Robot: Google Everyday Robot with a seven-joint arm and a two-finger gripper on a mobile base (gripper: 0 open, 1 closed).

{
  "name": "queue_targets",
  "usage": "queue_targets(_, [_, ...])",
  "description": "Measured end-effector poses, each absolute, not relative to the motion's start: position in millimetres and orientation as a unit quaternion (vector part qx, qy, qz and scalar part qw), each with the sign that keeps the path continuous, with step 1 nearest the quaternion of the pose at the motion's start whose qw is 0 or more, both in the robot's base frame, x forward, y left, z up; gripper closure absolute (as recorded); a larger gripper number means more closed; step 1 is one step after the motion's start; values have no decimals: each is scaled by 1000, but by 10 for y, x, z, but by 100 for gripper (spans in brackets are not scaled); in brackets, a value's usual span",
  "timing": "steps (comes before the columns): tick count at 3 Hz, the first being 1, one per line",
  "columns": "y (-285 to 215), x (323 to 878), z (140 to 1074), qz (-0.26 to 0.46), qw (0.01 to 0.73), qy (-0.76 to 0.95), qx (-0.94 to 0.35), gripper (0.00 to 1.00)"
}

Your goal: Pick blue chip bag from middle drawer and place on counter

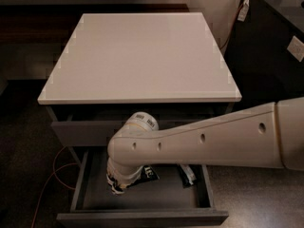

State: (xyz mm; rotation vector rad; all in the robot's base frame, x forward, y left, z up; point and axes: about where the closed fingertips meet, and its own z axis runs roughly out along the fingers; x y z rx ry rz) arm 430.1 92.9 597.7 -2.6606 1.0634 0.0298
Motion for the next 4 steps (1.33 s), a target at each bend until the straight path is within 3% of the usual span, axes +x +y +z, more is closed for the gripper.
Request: queue_targets(4, [303, 5075, 6877, 51, 212, 357, -908, 100])
